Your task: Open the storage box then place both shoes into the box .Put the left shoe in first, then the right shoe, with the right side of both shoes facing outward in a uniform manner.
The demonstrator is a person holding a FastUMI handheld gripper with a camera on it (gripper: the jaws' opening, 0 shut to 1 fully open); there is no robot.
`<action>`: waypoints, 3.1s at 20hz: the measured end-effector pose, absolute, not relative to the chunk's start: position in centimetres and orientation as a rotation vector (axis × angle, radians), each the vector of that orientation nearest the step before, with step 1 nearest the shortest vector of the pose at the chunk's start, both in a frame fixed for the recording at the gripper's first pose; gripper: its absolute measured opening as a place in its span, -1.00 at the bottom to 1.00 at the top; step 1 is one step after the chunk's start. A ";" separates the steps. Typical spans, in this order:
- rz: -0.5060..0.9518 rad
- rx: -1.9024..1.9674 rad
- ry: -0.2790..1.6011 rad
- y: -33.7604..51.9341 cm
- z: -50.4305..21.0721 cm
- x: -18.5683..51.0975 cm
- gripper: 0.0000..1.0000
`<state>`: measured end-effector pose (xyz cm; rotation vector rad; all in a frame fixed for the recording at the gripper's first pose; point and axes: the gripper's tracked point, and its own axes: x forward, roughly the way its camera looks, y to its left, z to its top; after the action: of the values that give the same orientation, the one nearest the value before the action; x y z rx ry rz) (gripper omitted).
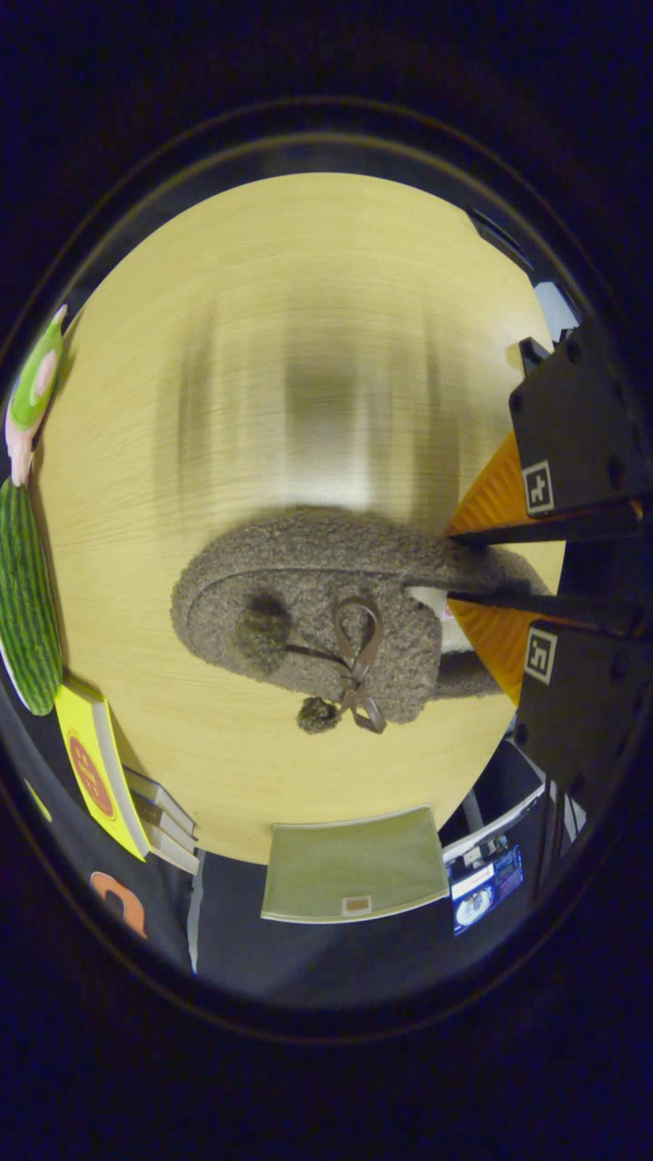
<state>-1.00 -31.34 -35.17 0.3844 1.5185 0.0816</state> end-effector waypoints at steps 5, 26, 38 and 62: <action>0.084 0.406 1.514 -30.4 -33.7 -0.9 -0.87; 0.337 0.335 1.300 4.3 -14.8 2.8 -0.87; 0.166 0.301 1.439 12.6 -21.7 4.1 -0.87; -0.087 0.218 0.754 1.6 -9.9 7.4 0.85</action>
<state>7.41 1.61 -9.95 0.2182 0.7537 -0.0867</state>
